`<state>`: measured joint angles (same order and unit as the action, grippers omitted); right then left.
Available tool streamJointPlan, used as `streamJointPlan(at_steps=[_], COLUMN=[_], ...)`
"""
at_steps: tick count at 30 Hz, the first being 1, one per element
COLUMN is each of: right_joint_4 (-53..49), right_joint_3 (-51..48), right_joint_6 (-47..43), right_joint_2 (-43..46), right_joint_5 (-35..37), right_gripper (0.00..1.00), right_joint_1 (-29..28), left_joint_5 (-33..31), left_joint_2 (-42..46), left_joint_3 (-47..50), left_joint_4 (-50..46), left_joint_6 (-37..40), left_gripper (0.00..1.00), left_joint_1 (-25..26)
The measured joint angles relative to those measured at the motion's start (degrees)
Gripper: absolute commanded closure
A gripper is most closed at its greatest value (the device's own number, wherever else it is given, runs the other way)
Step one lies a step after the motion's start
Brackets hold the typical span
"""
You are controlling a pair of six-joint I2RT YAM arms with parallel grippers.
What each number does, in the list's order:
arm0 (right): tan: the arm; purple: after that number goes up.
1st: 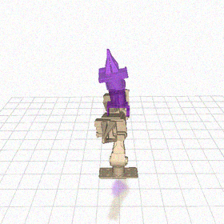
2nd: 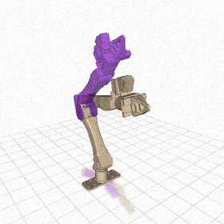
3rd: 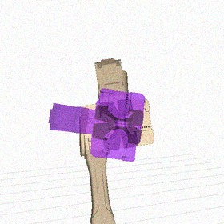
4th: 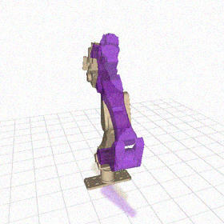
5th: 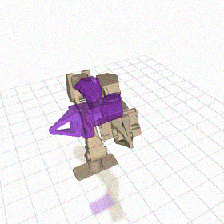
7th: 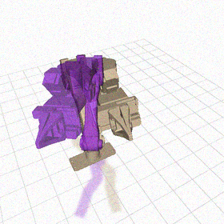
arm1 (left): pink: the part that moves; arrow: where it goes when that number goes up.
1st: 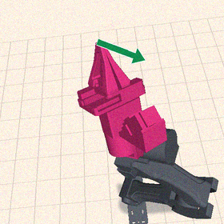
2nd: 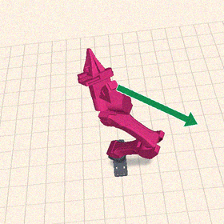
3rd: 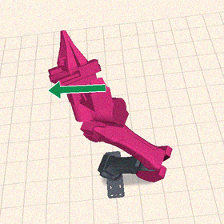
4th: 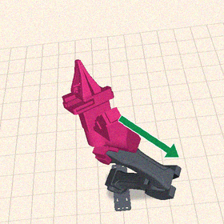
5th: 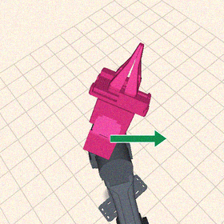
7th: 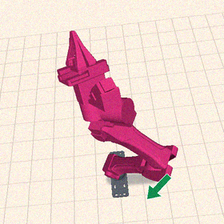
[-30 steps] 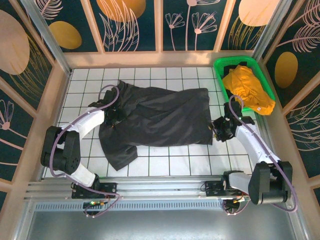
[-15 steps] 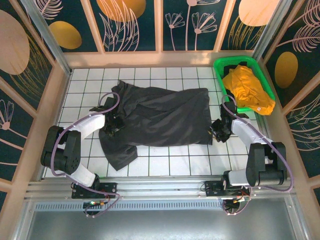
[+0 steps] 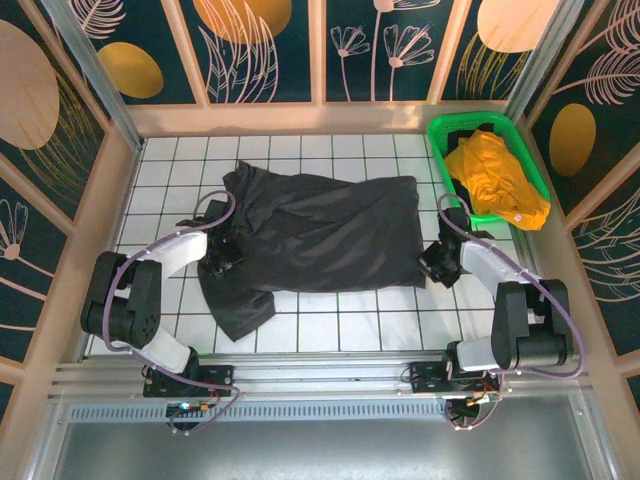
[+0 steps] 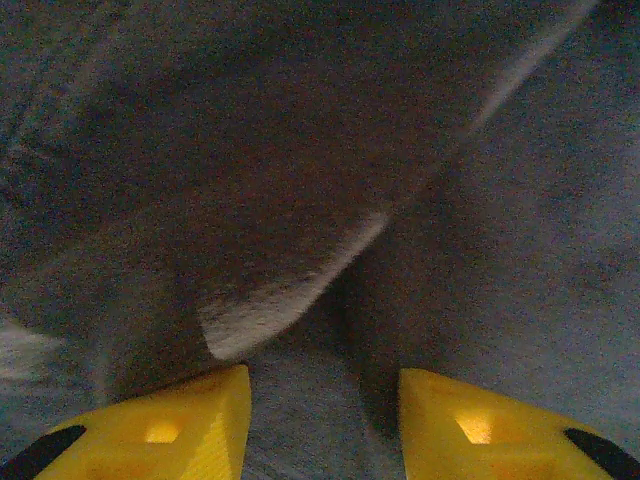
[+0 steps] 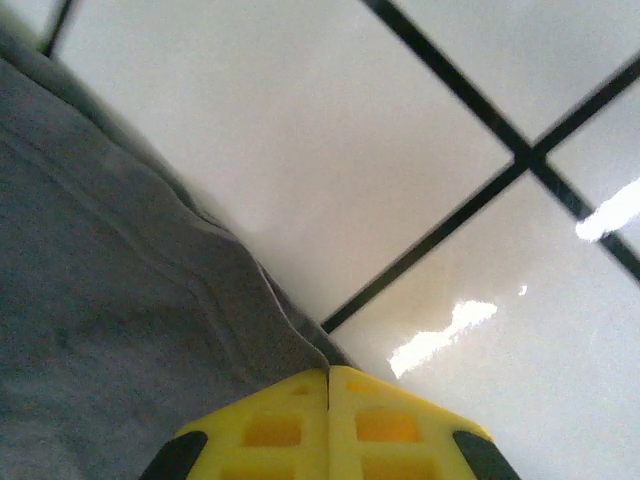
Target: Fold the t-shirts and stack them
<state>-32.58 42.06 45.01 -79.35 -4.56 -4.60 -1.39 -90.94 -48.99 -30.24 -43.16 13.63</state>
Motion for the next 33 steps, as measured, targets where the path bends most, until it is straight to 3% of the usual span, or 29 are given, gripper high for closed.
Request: streamJointPlan(at_steps=[6, 17, 27, 33], right_joint_4=[-0.66, -2.82, -1.84, -2.32], right_joint_3=[4.76, 9.46, 14.95, 15.13], right_joint_6=[-0.83, -4.98, -10.38, -9.14], right_joint_2=[0.5, 0.17, -10.69, -13.38], right_joint_5=[4.81, 7.3, 5.55, 5.81], right_gripper=[1.0, 1.0, 1.0, 0.65], right_joint_1=[0.2, 1.49, 2.27, 2.69], left_joint_5=[-2.14, -5.86, -8.26, -9.68], left_joint_2=[0.0, -1.73, -4.2, -4.35], left_joint_3=[0.48, 0.0, -2.67, -4.33], left_joint_4=[0.17, 1.33, 1.75, 1.46], left_joint_6=[0.0, 0.61, 2.05, 2.6], left_gripper=[0.58, 0.57, 0.57, 0.55], left_joint_1=[-0.92, -1.38, -1.84, -2.08])
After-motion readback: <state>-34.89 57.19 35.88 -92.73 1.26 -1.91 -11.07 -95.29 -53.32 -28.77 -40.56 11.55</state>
